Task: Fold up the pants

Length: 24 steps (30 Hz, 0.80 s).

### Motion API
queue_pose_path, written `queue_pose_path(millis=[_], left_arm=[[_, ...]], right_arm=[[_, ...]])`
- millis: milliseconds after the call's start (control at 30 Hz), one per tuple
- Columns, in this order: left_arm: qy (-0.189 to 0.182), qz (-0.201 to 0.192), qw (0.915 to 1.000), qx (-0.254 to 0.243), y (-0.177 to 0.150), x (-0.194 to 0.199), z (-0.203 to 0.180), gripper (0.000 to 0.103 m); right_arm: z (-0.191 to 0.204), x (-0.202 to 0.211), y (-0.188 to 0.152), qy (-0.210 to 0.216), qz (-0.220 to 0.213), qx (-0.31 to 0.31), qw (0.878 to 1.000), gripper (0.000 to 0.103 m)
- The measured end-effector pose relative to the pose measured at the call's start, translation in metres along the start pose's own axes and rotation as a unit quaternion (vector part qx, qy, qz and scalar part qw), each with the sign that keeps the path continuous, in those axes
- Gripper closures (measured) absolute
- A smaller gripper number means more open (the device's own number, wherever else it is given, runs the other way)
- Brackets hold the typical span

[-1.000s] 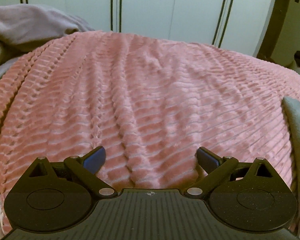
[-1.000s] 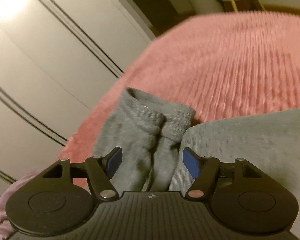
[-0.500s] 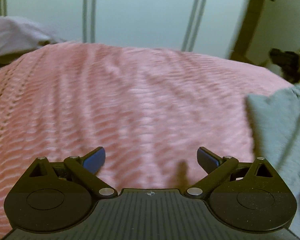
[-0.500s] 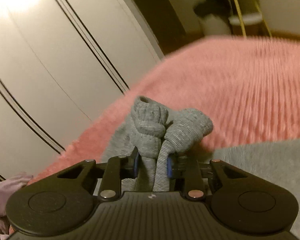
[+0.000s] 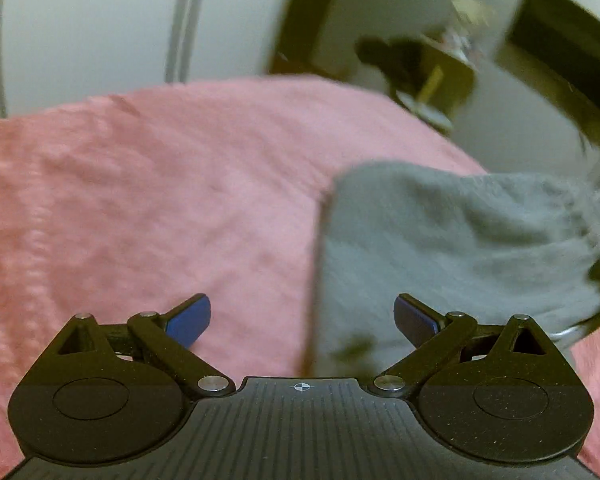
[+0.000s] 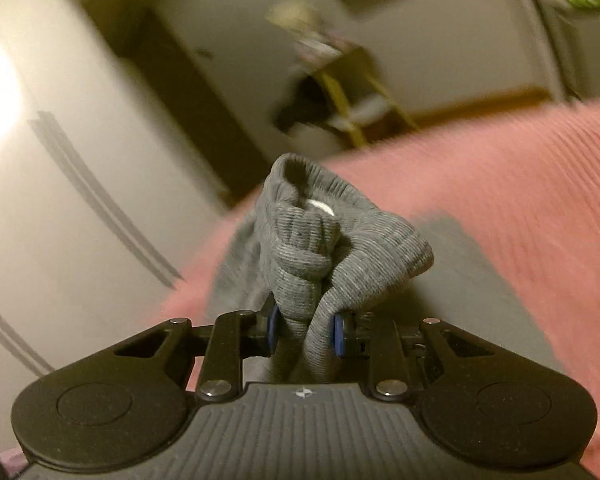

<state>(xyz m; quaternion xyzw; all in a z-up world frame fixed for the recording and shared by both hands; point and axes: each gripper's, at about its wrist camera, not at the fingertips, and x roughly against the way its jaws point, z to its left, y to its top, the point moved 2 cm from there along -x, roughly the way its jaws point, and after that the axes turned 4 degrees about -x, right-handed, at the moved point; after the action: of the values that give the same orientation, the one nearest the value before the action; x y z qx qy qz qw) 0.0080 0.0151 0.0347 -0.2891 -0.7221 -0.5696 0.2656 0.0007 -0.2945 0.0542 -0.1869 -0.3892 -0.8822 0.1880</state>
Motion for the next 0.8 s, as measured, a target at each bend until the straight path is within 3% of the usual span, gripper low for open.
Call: queue_pose_path(millis=[133, 233, 333, 433, 500, 533, 567, 600, 800], left_arm=[[0.007, 0.038, 0.9991, -0.02, -0.008, -0.012, -0.038, 0.002], [0.014, 0.046, 0.9986, -0.023, -0.017, -0.016, -0.053, 0.002], [0.025, 0.04, 0.9989, 0.0, -0.023, -0.016, -0.051, 0.002], [0.03, 0.047, 0.9984, 0.009, -0.027, -0.014, -0.048, 0.002], [0.031, 0.052, 0.9982, 0.003, -0.03, -0.011, -0.049, 0.002], [0.031, 0.053, 0.9981, -0.003, -0.031, -0.008, -0.05, 0.002], [0.029, 0.055, 0.998, -0.01, -0.032, -0.005, -0.052, 0.002], [0.027, 0.059, 0.9977, -0.017, -0.033, -0.004, -0.055, 0.002], [0.025, 0.078, 0.9937, -0.077, -0.041, -0.005, -0.073, 0.002]], right_arm=[[-0.068, -0.02, -0.017, -0.035, 0.069, -0.097, 0.992, 0.07], [-0.087, -0.013, -0.022, 0.013, 0.071, -0.156, 0.985, 0.063], [-0.1, -0.01, -0.019, 0.047, 0.078, -0.194, 0.977, 0.044], [-0.099, -0.025, -0.016, 0.058, 0.08, -0.216, 0.971, 0.041], [-0.1, -0.036, -0.016, 0.057, 0.08, -0.23, 0.968, 0.042], [-0.098, -0.045, -0.016, 0.055, 0.08, -0.234, 0.967, 0.05], [-0.096, -0.045, -0.017, 0.045, 0.08, -0.233, 0.968, 0.069], [-0.093, -0.046, -0.017, 0.03, 0.083, -0.227, 0.97, 0.073], [-0.07, -0.048, -0.001, 0.034, 0.071, -0.199, 0.977, 0.078]])
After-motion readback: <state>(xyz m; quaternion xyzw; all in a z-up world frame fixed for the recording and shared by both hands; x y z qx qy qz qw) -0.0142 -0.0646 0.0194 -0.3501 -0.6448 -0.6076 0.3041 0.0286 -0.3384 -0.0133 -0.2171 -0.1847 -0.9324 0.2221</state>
